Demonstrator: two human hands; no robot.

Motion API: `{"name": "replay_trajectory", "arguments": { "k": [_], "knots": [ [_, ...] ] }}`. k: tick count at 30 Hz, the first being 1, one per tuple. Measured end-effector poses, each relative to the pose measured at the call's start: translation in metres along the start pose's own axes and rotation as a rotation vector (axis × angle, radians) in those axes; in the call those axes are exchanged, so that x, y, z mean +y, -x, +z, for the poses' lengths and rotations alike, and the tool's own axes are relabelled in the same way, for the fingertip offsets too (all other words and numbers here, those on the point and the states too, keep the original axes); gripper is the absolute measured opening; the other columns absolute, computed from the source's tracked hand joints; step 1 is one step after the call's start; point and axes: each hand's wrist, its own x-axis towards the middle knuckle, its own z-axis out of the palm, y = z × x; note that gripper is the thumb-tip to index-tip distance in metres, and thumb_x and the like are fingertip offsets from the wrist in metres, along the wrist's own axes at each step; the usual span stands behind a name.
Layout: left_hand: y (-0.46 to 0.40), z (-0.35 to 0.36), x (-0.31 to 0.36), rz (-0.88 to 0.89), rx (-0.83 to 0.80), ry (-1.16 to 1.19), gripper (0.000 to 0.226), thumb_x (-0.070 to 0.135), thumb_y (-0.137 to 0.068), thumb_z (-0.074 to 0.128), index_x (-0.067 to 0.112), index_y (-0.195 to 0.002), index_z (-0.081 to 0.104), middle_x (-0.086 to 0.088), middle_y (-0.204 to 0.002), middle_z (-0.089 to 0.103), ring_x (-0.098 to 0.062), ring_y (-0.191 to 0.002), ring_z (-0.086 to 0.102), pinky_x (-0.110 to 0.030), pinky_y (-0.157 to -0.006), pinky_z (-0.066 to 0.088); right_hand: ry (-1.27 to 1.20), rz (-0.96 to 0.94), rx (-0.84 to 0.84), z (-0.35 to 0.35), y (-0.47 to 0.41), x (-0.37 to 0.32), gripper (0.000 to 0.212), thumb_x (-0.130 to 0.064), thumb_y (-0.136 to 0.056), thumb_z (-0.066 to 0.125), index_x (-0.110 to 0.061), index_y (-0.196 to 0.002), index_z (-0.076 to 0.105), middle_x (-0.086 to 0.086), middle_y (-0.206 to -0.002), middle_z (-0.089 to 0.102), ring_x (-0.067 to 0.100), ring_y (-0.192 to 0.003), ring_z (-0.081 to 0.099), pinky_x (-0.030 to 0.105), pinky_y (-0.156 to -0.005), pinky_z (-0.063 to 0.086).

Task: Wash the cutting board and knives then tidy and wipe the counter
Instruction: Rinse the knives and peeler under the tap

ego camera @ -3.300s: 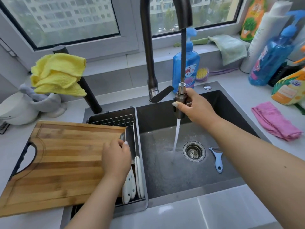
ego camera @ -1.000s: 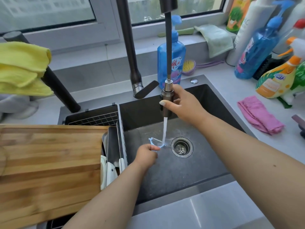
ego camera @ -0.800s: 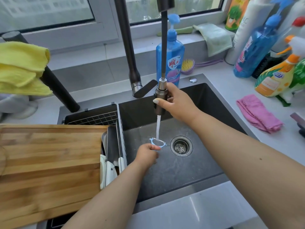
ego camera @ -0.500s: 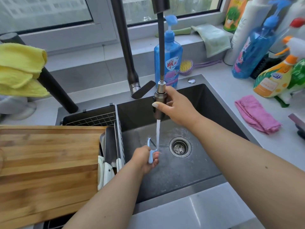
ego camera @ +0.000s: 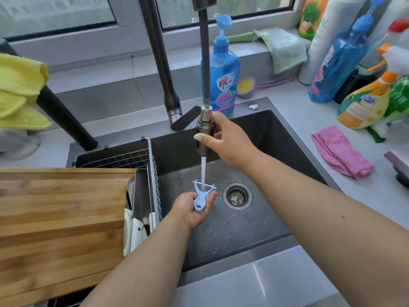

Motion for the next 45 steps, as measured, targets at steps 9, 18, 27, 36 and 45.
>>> {"name": "replay_trajectory", "arguments": {
  "k": [9,18,27,36,45],
  "knots": [
    [-0.001,0.016,0.007,0.016,0.062,0.053,0.037,0.010,-0.103,0.028,-0.010,-0.130,0.042,-0.026,-0.111,0.058,-0.031,-0.112,0.059,-0.044,-0.085,0.050,-0.063,-0.021,-0.026,0.008,0.010,-0.003,0.042,-0.038,-0.090,0.062,-0.025,-0.126,0.046,-0.014,-0.106,0.054,0.009,-0.095,0.057,0.028,-0.088,0.050],
    [0.009,0.018,0.005,0.010,0.121,-0.124,0.028,0.014,-0.103,0.031,-0.007,-0.098,0.047,-0.023,-0.087,0.058,-0.027,-0.076,0.060,-0.034,-0.051,0.057,0.028,-0.004,-0.009,-0.001,-0.002,0.004,0.041,-0.040,-0.090,0.061,-0.027,-0.125,0.042,-0.009,-0.116,0.057,0.012,-0.100,0.058,0.031,-0.091,0.050],
    [0.027,0.013,0.005,0.092,0.258,-0.464,0.028,0.017,-0.101,0.035,0.000,-0.106,0.056,-0.013,-0.081,0.063,-0.020,-0.069,0.063,-0.027,-0.051,0.055,0.025,0.023,0.014,0.002,-0.004,0.002,0.045,-0.037,-0.090,0.062,-0.027,-0.129,0.042,-0.004,-0.124,0.058,0.013,-0.103,0.059,0.030,-0.093,0.049],
    [0.056,0.010,0.014,0.116,0.262,-0.504,0.039,0.023,-0.102,0.035,-0.003,-0.093,0.063,-0.010,-0.073,0.062,-0.016,-0.060,0.059,-0.022,-0.041,0.051,0.018,0.015,0.211,-0.001,0.012,-0.013,0.041,-0.039,-0.089,0.064,-0.025,-0.123,0.046,-0.011,-0.108,0.059,0.007,-0.093,0.057,0.017,-0.077,0.047],
    [0.083,0.011,0.019,0.133,0.206,-0.548,0.048,0.024,-0.104,0.028,0.001,-0.072,0.055,-0.007,-0.067,0.051,-0.013,-0.056,0.046,-0.019,-0.053,0.039,0.053,-0.151,0.376,-0.025,0.002,-0.063,0.044,-0.041,-0.091,0.061,-0.020,-0.127,0.047,0.000,-0.118,0.061,0.017,-0.102,0.060,0.033,-0.087,0.052]
  ]
}}
